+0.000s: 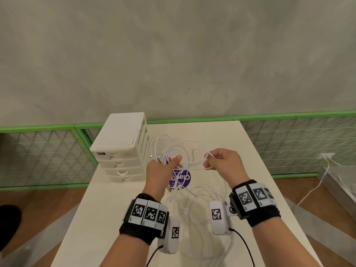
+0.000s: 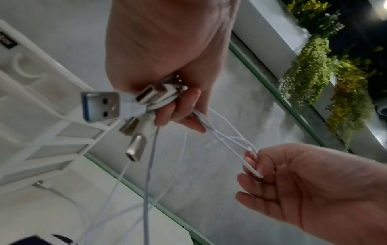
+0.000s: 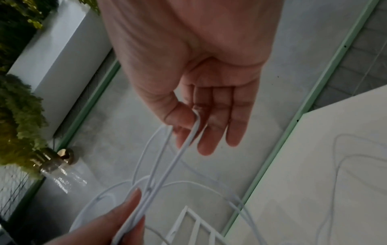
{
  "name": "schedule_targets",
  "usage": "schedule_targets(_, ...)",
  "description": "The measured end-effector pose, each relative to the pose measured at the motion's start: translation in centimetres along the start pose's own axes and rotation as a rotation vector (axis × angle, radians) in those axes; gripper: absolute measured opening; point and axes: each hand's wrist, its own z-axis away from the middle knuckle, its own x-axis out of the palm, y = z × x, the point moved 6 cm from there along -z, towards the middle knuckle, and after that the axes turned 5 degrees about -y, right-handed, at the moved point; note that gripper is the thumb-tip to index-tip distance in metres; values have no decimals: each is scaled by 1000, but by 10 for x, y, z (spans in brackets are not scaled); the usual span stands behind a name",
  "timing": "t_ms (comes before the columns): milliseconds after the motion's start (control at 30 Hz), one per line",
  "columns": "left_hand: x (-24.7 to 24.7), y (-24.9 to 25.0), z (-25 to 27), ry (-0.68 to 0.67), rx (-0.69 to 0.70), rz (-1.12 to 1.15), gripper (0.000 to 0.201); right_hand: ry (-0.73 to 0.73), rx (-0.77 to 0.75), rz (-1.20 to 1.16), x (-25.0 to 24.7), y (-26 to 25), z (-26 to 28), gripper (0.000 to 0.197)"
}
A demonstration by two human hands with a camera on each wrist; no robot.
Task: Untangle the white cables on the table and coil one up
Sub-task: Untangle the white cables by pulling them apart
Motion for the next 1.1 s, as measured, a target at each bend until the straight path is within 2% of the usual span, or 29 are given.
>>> schedule_targets(100,-6,-4,0,40,-52,61,35,-59,-67,-122,2,-2,-1,28)
schedule_targets(200,-15,-6,-5,104,-85,46,38,-295,-161,-300,16,-13,6,24)
schedule_targets(233,-18,-6,-6,126,-84,40,38,-377,-140,-330,20,-15,9,21)
schedule_targets(333,-20,-6,-7,157,-67,31,35,-532,-18,-257,27,-11,11,32)
schedule_targets(433,-20,-8,-7,170,-43,13,26,-413,-3,-97,24,-5,5,34)
schedule_targets(500,-27,-9,-9,204,-37,3,23,-295,-84,-196,19,-8,2,28)
schedule_targets(567,-37,-9,-12,243,-30,14,23,-242,-135,-329,13,-8,2,23)
schedule_targets(667,-52,-12,-16,314,-24,-15,29,-237,-147,-484,8,-4,0,14)
schedule_targets(733,-55,-18,-19,322,-30,-61,23,-288,-99,-505,10,0,2,25)
schedule_targets(800,-58,-24,-22,331,-29,-100,21,-293,-68,-406,12,6,2,34)
schedule_targets(900,-63,-32,-25,337,-60,-125,19,-173,-99,-517,0,6,-3,20)
schedule_targets(1000,-70,-36,-28,343,-115,-94,20,-87,-110,-681,-17,12,-9,27)
schedule_targets(1100,-71,-38,-30,344,-126,-91,19,-95,-53,-462,-17,23,-6,23)
